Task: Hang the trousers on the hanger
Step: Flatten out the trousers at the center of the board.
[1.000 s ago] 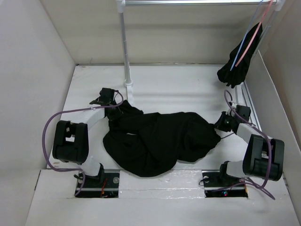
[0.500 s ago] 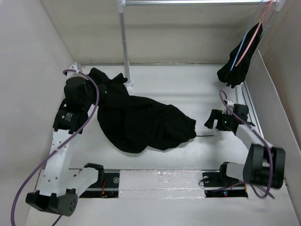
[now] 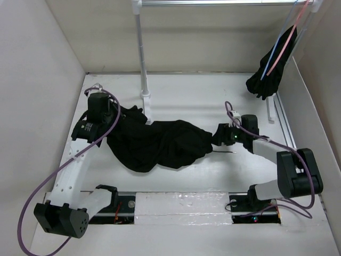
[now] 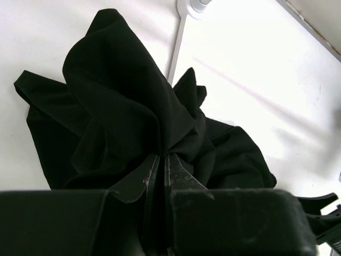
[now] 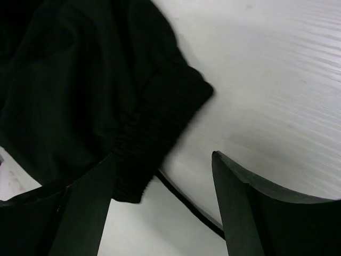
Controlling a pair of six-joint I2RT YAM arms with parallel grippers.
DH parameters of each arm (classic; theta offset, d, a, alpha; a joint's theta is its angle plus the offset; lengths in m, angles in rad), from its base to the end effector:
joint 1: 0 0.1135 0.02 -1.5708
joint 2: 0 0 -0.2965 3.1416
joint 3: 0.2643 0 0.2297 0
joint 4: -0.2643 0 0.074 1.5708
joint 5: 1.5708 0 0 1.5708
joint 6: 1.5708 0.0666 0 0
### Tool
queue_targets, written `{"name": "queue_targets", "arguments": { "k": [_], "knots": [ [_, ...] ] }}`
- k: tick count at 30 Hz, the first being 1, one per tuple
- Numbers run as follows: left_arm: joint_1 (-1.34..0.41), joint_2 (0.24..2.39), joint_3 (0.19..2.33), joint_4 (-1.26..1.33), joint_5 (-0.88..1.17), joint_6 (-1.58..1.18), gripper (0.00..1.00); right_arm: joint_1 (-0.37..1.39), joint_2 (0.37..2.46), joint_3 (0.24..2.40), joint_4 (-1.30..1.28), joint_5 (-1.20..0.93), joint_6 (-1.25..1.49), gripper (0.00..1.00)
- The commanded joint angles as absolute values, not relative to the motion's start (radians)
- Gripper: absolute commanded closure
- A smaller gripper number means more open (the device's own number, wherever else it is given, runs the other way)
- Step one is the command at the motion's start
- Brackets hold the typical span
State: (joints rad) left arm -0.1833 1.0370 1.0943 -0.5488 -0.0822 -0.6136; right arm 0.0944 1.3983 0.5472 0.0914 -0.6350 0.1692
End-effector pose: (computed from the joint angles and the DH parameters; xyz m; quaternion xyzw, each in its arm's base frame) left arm 0.2083 -0.0331 0.3751 -0.2036 0.8329 -0.1667 0.4869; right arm 0.2481 0.0632 0.1905 -0.0904 0.8770 0.3336 0.3339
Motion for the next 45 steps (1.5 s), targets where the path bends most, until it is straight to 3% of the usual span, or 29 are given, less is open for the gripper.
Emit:
{"name": "queue_targets", "arguments": {
  "k": [1,3,6,7,9,12,16,21,24,28,31,33,34,36,37,38,45],
  "knots": [
    [-0.184,1.008,1.097,-0.511,-0.101,-0.607,1.0,0.153,1.423,0.541,0.247,-0.67,0.25,0.23],
    [-0.184,1.017,1.094,-0.503,-0.095,-0.606,1.0,0.178,1.488,0.541,0.31,-0.669,0.291,0.24],
    [-0.184,1.026,1.094,-0.486,-0.086,-0.603,1.0,0.187,1.567,0.549,0.391,-0.698,0.334,0.51],
    [-0.184,1.031,1.101,-0.483,-0.086,-0.601,1.0,0.187,1.575,0.551,0.414,-0.725,0.351,0.73],
    [-0.184,1.049,1.142,-0.483,-0.087,-0.595,1.0,0.187,1.545,0.545,0.463,-0.741,0.38,0.98],
    [-0.184,1.077,1.247,-0.509,-0.132,-0.578,1.0,0.207,1.318,0.603,0.222,-0.646,0.286,1.0],
    [-0.152,1.1,1.397,-0.574,-0.266,-0.539,1.0,0.236,0.888,0.831,-0.374,-0.432,0.089,1.0],
    [-0.143,1.04,1.546,-0.638,-0.506,-0.496,1.0,0.268,0.632,1.18,-0.813,-0.267,0.014,1.0],
    [-0.143,1.017,1.584,-0.65,-0.546,-0.474,1.0,0.268,0.583,1.277,-0.865,-0.238,0.012,1.0],
    [-0.143,1.002,1.606,-0.67,-0.659,-0.413,1.0,0.294,0.618,1.573,-1.003,-0.095,-0.028,1.0],
    [-0.143,1.008,1.548,-0.652,-0.678,-0.359,1.0,0.331,0.663,1.576,-1.051,0.029,-0.048,1.0],
    [-0.143,1.035,1.474,-0.638,-0.675,-0.374,0.93,0.345,0.646,1.394,-1.013,0.124,-0.043,1.0],
    [-0.143,1.067,1.441,-0.623,-0.649,-0.371,0.74,0.345,0.643,1.328,-0.949,0.144,-0.04,1.0],
    [-0.143,1.123,1.373,-0.6,-0.627,-0.382,0.46,0.345,0.643,1.156,-0.884,0.184,-0.02,1.0],
    [-0.143,1.188,1.359,-0.601,-0.592,-0.387,0.09,0.333,0.666,1.111,-0.846,0.214,-0.005,1.0],
    [-0.143,1.227,1.347,-0.603,-0.559,-0.388,0.01,0.322,0.678,1.032,-0.827,0.219,-0.003,1.0],
    [-0.143,1.318,1.322,-0.563,-0.387,-0.44,0.01,0.143,0.663,0.939,-0.791,0.196,-0.031,1.0]
  ]
}}
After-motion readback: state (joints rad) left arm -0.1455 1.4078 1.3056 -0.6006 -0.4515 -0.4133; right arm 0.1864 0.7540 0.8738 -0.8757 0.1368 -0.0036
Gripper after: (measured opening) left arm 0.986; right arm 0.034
